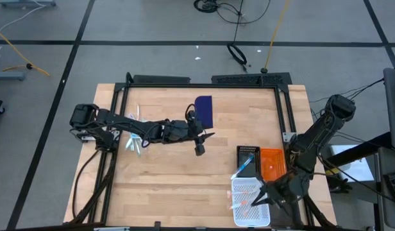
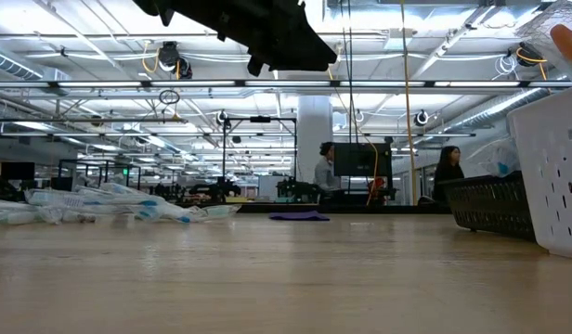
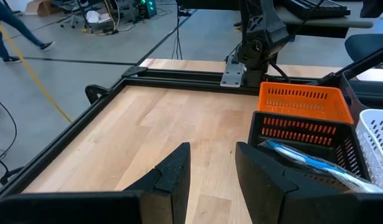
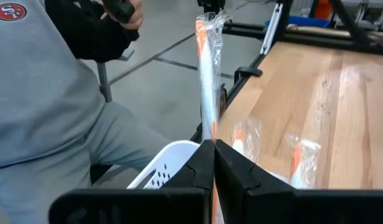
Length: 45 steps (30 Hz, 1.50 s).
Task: Pick & Place Toothbrushes
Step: Put the orange toothbrush into the white bin, then put the violet toothbrush into the orange basket
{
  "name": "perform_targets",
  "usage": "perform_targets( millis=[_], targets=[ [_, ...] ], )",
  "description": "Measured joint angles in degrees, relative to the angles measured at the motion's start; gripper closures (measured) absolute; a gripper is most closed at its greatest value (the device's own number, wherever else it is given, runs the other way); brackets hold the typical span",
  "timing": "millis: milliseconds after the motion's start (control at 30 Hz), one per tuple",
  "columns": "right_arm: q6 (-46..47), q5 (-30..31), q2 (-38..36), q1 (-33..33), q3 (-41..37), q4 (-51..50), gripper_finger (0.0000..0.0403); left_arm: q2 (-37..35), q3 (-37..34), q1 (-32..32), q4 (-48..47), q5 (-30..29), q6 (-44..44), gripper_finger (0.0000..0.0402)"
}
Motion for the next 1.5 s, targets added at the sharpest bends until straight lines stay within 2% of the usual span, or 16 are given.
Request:
perform_targets(
  millis=[133, 433, 633, 733, 933, 1100, 1267, 1367, 1500],
  targets=[
    [0.8, 0.3, 0.0, 0.0, 0.0, -1.2, 0.0378, 0.0, 0.0, 0.0, 0.0, 0.0, 0.0, 0.0273],
    [-0.2, 0.3, -0.1, 0.0, 0.0, -2.0, 0.0299, 0.0, 0.0, 0.0, 0.0, 0.0, 0.1, 0.0273],
    [-4.2, 0.5, -2.7, -1.9, 0.0, -2.0, 0.0288, -0.1, 0.0, 0.0, -2.1, -0.8, 0.0, 0.0273],
    [-6.7, 0.5, -5.2, -3.9, 0.0, -2.4, 0.0294, -1.3, 0.0, 0.0, -6.8, -3.1, -1.4, 0.0273],
    [-8.5, 1.9, -10.9, -10.5, 0.0, -7.9, 0.0302, -6.9, 0.0, 1.5, -24.7, -8.3, -10.1, 0.0273],
    [-9.1, 3.0, -13.8, -18.1, 0.0, -10.9, 0.0298, -10.8, 0.0, 5.3, -40.3, -8.3, -17.3, 0.0273],
    [-11.0, 2.8, -15.8, -26.1, 0.0, -12.3, 0.0294, -11.1, 0.0, 11.3, -54.9, -3.7, -21.5, 0.0273],
    [-11.2, 2.3, -16.8, -31.0, 0.0, -13.2, 0.0293, -10.3, 0.0, 14.8, -59.8, -0.3, -21.3, 0.0273],
    [-11.4, -4.4, -17.0, -37.6, 0.0, -13.7, 0.0293, -9.4, -0.1, 19.0, -61.0, 4.7, -19.1, 0.0273]
  ],
)
